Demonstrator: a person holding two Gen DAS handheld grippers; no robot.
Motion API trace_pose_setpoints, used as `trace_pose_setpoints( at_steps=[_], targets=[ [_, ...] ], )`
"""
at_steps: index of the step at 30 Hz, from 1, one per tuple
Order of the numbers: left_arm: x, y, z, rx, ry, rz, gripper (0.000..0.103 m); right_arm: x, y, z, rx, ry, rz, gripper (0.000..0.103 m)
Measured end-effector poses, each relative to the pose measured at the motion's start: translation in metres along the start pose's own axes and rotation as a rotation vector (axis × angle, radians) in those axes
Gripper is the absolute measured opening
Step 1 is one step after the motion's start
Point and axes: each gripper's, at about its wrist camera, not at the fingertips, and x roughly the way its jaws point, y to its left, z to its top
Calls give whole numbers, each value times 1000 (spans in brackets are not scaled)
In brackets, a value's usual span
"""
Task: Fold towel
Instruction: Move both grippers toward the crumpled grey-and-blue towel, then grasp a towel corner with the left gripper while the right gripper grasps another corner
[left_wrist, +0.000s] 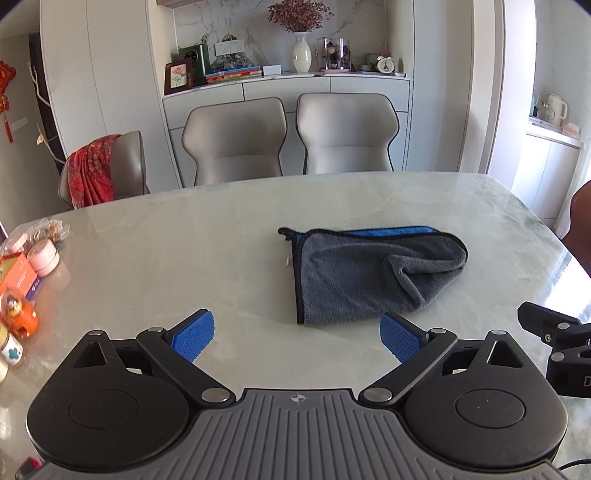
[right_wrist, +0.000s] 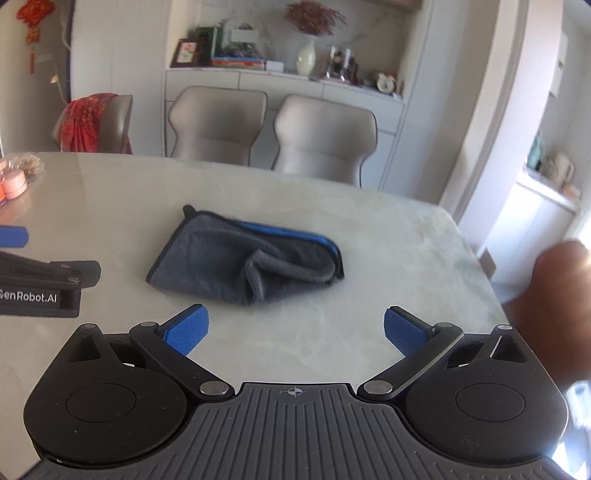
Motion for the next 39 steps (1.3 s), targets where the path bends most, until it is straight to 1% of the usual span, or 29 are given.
trace_pose_setpoints(
  at_steps=[4,6,8,10,13,15,16,17,19,22,27,29,33,35,36,37,38,39],
  targets=[
    [21,19,22,18,-23,-51,99,20,-5,17,-58,-31,21,102],
    [34,23,31,20,-27,-95,99,34,-12,25,-60,-33,51,102],
    [51,28,42,28,-39,-123,99,51,-21,34,-54,-29,85,102],
    [68,31,51,43,-66,-149,99,72,-29,41,-60,-21,100,101],
    [96,30,62,113,-104,-187,99,106,-38,49,-94,-7,152,90],
    [112,26,66,171,-122,-223,99,129,-44,55,-118,3,190,59],
    [121,25,68,200,-125,-246,99,141,-47,57,-130,8,209,53],
    [128,23,69,220,-124,-263,99,152,-49,60,-142,13,228,43],
    [147,21,72,254,-122,-296,99,177,-55,65,-156,30,266,42],
    [171,17,78,277,-127,-316,99,216,-59,75,-158,89,308,40],
    [198,10,77,292,-116,-336,99,264,-56,81,-241,157,342,41],
    [205,8,75,300,-109,-338,99,277,-56,80,-261,186,355,41],
    [216,2,69,326,-97,-357,99,297,-57,77,-260,289,440,41],
    [218,0,63,342,-92,-369,99,299,-57,74,-292,297,461,40],
    [220,-3,63,352,-90,-374,99,299,-56,72,-312,297,473,30],
    [225,-4,64,360,-88,-377,99,299,-57,71,-322,296,489,18],
    [229,-6,65,366,-84,-381,99,297,-57,70,-321,295,511,9],
    [233,-7,66,371,-79,-384,99,293,-57,70,-321,286,529,9]
  ],
)
